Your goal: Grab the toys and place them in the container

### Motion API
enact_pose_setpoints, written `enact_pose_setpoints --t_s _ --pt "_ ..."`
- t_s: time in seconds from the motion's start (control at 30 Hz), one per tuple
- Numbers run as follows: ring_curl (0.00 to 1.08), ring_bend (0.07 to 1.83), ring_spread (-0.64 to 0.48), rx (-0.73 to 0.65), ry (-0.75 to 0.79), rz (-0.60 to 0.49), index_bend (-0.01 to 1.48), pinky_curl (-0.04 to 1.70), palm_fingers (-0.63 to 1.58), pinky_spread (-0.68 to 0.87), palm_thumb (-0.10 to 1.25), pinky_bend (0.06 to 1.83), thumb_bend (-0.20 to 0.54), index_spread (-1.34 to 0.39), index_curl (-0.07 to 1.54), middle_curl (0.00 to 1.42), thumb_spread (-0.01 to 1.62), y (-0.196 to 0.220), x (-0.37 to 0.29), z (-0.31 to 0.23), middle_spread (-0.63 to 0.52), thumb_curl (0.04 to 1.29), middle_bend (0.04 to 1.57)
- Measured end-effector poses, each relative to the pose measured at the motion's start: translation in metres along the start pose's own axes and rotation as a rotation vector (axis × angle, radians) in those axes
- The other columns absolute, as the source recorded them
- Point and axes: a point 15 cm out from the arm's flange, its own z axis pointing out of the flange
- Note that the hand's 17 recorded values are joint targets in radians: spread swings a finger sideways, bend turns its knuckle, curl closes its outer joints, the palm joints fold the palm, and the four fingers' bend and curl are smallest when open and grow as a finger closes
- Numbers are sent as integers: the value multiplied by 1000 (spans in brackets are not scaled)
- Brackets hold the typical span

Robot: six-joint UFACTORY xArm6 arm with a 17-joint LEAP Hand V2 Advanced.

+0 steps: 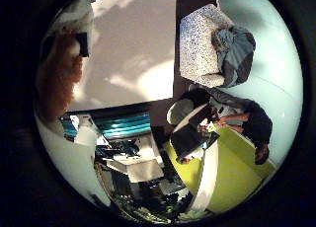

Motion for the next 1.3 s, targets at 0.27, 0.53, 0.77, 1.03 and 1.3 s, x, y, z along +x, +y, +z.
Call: enact_pose_setpoints --t_s 0.27,0.53,0.77,1.03,1.3 --pt "804 1331 -245 143 76 -106 1048 998 1053 -231 1022 1213 -13 -241 907 903 1091 12 -57 -110 -171 619 1279" --pt "822 1314 -248 235 117 -231 1034 1050 1065 -242 1014 1179 -13 -243 915 911 1074 23 -141 -169 -173 640 1266" --pt "832 1305 -249 310 129 -336 1026 1077 1069 -248 1017 1160 -12 -245 920 917 1072 34 -213 -197 -174 651 1258" --pt "841 1294 -251 406 110 -435 1018 1098 1077 -255 1031 1143 -13 -245 925 917 1041 34 -283 -217 -174 668 1255" --pt "848 1286 -253 510 61 -510 1030 1115 1081 -248 1030 1130 -15 -243 922 916 1010 33 -346 -227 -174 676 1256"
